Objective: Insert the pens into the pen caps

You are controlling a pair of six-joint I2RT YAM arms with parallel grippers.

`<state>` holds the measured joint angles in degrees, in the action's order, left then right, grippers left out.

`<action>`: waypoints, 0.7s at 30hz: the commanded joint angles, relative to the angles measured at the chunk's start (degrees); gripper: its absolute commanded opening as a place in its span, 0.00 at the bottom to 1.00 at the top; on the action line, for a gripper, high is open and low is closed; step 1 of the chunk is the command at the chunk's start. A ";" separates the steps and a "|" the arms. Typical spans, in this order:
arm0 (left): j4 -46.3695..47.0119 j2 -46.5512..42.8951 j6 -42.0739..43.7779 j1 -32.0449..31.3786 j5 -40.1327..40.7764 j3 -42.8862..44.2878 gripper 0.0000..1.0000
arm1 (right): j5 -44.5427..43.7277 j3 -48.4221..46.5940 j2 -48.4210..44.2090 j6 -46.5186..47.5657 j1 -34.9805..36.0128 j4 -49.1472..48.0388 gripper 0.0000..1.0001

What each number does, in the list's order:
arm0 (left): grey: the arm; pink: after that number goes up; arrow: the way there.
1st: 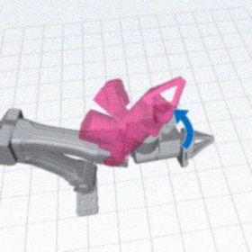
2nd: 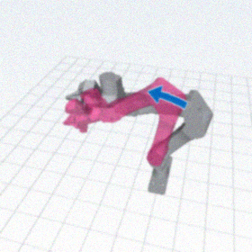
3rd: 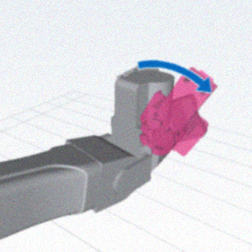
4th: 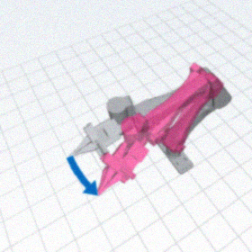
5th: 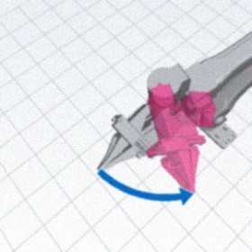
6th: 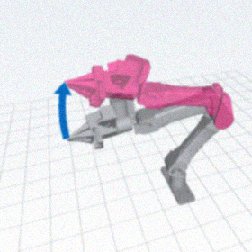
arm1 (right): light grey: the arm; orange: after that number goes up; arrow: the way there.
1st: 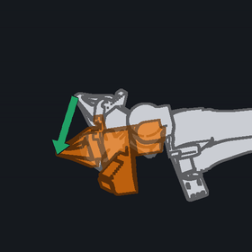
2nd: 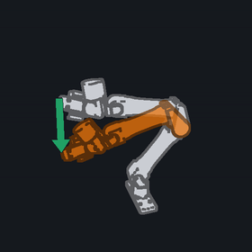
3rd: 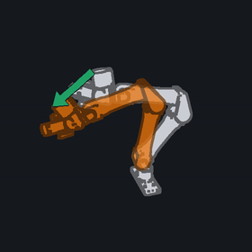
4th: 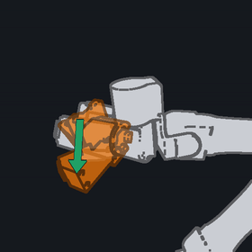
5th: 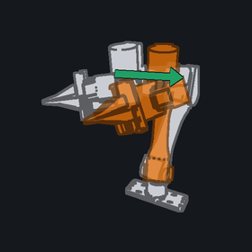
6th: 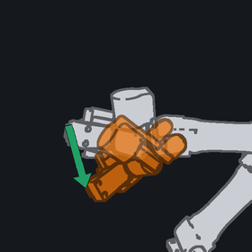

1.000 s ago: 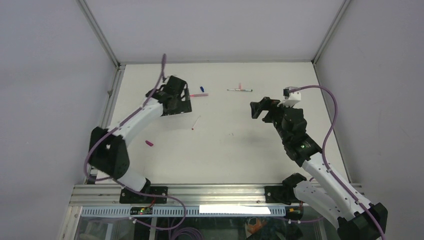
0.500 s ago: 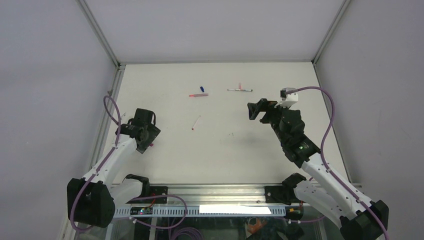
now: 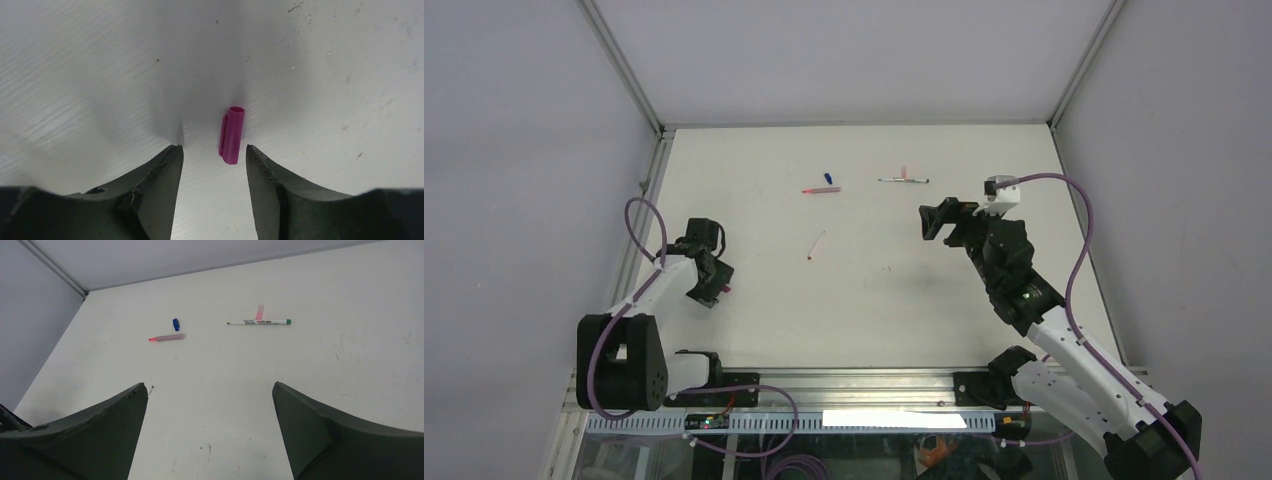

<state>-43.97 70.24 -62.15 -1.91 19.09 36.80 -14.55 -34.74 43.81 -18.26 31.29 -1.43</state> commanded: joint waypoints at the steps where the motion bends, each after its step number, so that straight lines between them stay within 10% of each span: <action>1: 5.04 2.33 0.94 0.73 -2.78 0.55 0.49 | -0.22 -0.10 -0.70 1.28 0.37 -2.32 0.99; 8: 6.49 5.71 2.04 1.56 -2.83 0.72 0.47 | -0.40 0.07 -0.33 1.54 0.35 -2.61 0.99; 21: 14.03 13.69 10.63 3.69 -9.54 0.11 0.00 | -0.79 0.20 -0.47 1.39 0.41 -2.79 1.00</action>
<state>-38.22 78.30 -56.58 1.23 15.92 39.13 -14.57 -34.68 43.83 -17.58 31.33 -1.45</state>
